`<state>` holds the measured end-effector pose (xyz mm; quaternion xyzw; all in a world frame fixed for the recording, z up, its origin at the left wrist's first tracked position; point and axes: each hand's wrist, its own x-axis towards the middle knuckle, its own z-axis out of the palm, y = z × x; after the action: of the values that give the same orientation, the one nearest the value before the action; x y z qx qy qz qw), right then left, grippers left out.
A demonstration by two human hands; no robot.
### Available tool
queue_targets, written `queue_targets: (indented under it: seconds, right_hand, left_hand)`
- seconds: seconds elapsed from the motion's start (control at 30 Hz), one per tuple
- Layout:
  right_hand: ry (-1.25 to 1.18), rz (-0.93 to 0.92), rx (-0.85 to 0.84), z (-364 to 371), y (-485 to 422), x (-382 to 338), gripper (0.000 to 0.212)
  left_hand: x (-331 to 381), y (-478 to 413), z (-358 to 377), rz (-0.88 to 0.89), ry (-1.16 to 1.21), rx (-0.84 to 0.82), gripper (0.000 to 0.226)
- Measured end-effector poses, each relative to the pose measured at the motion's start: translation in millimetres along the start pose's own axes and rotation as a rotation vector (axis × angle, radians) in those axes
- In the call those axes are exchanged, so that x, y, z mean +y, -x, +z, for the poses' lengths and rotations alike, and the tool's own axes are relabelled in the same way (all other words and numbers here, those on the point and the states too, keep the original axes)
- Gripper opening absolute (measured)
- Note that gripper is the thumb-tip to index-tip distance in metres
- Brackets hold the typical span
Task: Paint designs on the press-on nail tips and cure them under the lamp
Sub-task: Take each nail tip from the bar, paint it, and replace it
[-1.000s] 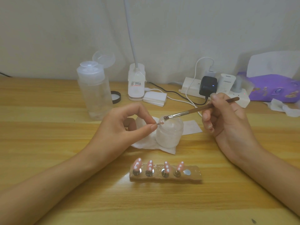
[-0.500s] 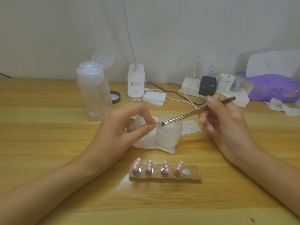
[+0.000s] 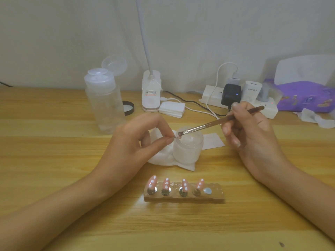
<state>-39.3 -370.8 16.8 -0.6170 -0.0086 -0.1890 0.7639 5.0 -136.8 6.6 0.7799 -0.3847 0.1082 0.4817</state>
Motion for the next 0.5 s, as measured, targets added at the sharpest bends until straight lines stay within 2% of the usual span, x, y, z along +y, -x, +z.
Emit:
queue_targets:
  seconds: [0.17,0.33,0.5]
  right_hand:
    - [-0.009,0.021,0.042,-0.6,0.2,-0.5,0.023]
    - [0.018,-0.021,-0.021,1.5,0.6,-1.0,0.024]
    - [-0.013,0.003,0.035,-0.2,0.5,-1.0,0.023]
  left_hand:
    - [0.7,0.1,-0.1,0.014,-0.007,0.004,0.004]
    - [0.5,0.0,0.1,0.027,-0.004,0.012,0.006]
    - [0.7,-0.4,0.4,0.034,-0.017,0.027,0.005]
